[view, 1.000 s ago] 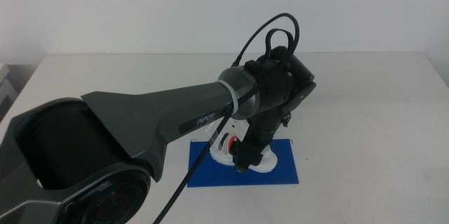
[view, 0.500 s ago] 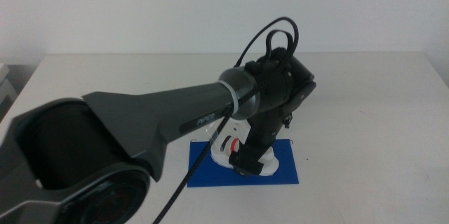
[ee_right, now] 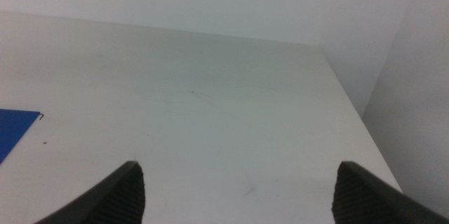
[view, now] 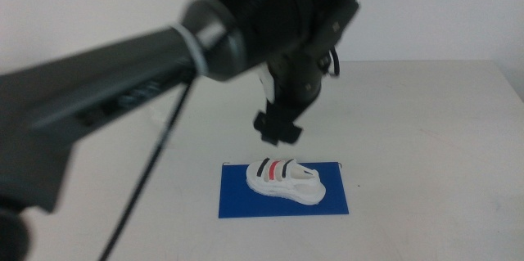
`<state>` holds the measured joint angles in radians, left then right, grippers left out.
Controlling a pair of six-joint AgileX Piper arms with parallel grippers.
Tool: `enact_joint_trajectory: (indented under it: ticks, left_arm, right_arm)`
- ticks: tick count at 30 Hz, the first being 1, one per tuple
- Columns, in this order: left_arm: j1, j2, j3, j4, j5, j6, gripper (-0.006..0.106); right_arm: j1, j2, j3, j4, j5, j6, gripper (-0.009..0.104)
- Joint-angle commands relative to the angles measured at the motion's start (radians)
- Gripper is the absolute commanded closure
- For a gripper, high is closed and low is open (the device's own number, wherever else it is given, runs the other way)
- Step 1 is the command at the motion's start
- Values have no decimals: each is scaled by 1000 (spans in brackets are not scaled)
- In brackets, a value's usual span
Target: Use one arm to grab the shoe from the table and place it on the mat.
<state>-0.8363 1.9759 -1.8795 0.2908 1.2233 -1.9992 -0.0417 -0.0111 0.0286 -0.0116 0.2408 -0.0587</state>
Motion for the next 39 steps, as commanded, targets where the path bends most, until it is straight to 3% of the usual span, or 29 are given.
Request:
enact_joint_trajectory:
  ticks: [1, 6, 10, 14, 16, 22, 30, 35, 39]
  left_arm:
    - [2, -103, -28, 56, 85, 24, 7]
    - [2, -162, -28, 100, 85, 323, 7]
    - [2, -211, -28, 218, 85, 909, 7]
    - [2, -255, -28, 227, 85, 1426, 7]
    - [2, -273, -28, 237, 85, 1565, 7]
    - [19, -362, 13, 315, 80, 1584, 7]
    - [190, -664, 337, 233, -181, 1552, 7]
    - [371, -896, 633, 128, -483, 1572, 7]
    - [531, -1035, 876, -12, -707, 1715, 7]
  right_arm:
    - [-2, 3, 5, -8, -73, -10, 17]
    - [-2, 3, 5, -8, -73, -10, 17]
    - [-2, 3, 5, -8, -73, -10, 17]
    - [-2, 3, 5, -8, -73, -10, 17]
    - [-2, 3, 5, -8, -73, -10, 17]
    - [-2, 3, 5, -8, -73, -10, 17]
    - [-2, 3, 5, -8, -73, -10, 17]
    - [-2, 3, 5, -8, -73, -10, 17]
    - [-2, 3, 5, -8, -73, -10, 17]
